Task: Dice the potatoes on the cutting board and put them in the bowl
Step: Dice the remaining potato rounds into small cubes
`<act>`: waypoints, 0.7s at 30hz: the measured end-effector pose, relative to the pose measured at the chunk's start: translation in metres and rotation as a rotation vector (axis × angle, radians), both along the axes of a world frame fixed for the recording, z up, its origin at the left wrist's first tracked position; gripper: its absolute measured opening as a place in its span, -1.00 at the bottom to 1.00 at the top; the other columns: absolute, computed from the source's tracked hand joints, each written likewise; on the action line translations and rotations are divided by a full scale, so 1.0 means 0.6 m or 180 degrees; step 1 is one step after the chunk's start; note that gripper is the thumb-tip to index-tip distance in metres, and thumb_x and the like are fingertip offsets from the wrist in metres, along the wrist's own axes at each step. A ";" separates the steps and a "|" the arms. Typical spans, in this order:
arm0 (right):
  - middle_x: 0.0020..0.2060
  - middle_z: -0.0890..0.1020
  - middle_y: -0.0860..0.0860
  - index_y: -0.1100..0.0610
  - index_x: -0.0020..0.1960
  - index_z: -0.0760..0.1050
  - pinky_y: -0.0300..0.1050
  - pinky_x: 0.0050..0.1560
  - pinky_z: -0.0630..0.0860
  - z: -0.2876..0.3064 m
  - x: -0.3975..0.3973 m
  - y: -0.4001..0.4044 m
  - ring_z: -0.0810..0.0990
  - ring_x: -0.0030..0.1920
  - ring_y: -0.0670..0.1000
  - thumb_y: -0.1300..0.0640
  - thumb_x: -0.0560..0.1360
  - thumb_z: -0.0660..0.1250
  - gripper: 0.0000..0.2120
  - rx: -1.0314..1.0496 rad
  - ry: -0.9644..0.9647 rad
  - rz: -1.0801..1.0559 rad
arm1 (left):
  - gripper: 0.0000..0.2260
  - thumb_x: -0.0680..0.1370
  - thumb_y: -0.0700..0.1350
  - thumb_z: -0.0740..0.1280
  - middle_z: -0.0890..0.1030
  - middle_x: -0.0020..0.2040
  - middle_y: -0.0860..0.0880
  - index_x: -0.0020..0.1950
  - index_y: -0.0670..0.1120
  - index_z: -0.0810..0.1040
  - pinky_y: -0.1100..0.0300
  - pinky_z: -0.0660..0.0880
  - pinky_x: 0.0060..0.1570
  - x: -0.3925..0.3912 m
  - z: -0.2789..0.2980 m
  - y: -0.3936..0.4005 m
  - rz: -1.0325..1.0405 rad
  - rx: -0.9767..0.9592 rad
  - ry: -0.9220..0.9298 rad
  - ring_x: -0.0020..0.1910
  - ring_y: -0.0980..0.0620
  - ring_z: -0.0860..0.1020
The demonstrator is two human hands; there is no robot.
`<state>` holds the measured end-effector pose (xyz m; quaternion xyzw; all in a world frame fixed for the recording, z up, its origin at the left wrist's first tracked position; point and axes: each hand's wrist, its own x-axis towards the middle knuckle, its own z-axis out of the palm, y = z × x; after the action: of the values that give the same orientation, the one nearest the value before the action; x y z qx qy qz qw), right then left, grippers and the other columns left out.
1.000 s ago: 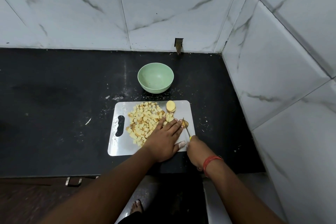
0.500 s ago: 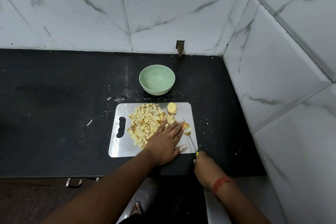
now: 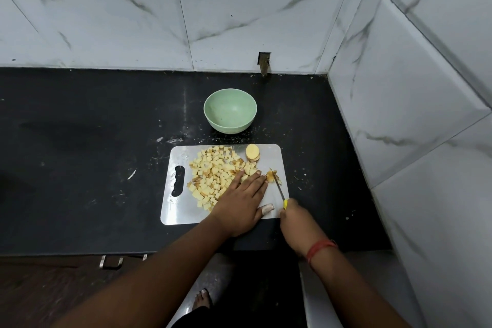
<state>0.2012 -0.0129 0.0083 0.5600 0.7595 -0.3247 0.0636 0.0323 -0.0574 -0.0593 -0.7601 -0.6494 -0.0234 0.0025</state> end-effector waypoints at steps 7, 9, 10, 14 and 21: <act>0.05 0.59 0.22 0.24 0.14 0.34 -0.13 -0.17 0.40 -0.012 -0.021 0.013 0.61 0.00 0.16 0.13 0.66 0.11 -0.82 0.0013 -0.0090 -0.0011 | -0.36 0.69 0.24 -0.08 0.26 0.61 -0.15 0.62 -0.16 0.22 -0.19 -0.08 0.59 0.000 -0.001 -0.002 -0.0006 -0.0003 0.0020 0.62 -0.10 0.13; 0.07 0.59 0.22 0.24 0.16 0.34 -0.12 -0.12 0.46 -0.010 -0.027 0.019 0.61 0.02 0.16 0.13 0.65 0.12 -0.81 -0.0035 -0.0055 -0.0041 | -0.35 0.69 0.25 -0.11 0.24 0.62 -0.14 0.63 -0.16 0.20 -0.20 -0.09 0.59 0.000 -0.002 -0.001 -0.0010 -0.0027 0.0013 0.63 -0.10 0.12; 0.08 0.58 0.22 0.24 0.17 0.35 -0.11 -0.08 0.48 -0.009 -0.030 0.023 0.60 0.04 0.17 0.13 0.65 0.12 -0.80 -0.0042 -0.0046 -0.0072 | -0.35 0.69 0.25 -0.10 0.25 0.62 -0.14 0.63 -0.15 0.21 -0.20 -0.08 0.59 0.000 -0.002 -0.001 -0.0009 -0.0026 0.0004 0.62 -0.10 0.13; 0.14 0.56 0.24 0.26 0.23 0.36 -0.10 -0.01 0.46 0.007 -0.045 0.055 0.58 0.12 0.20 0.15 0.64 0.14 -0.77 -0.0019 -0.0092 -0.0332 | -0.36 0.70 0.24 -0.06 0.30 0.59 -0.13 0.61 -0.15 0.25 -0.20 -0.04 0.59 0.001 -0.008 -0.001 0.0004 0.0054 -0.0049 0.61 -0.10 0.18; 0.25 0.53 0.23 0.27 0.36 0.32 -0.02 0.16 0.50 0.013 -0.052 0.089 0.55 0.21 0.19 0.22 0.58 0.21 -0.63 -0.0248 -0.0689 -0.0325 | -0.37 0.70 0.25 -0.04 0.33 0.58 -0.12 0.60 -0.14 0.28 -0.21 -0.01 0.58 0.002 -0.006 0.000 0.0037 0.0066 -0.0056 0.60 -0.10 0.20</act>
<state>0.1698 0.0405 0.0158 0.6269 0.7055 -0.2944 0.1503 0.0337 -0.0577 -0.0629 -0.7560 -0.6536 -0.0368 0.0049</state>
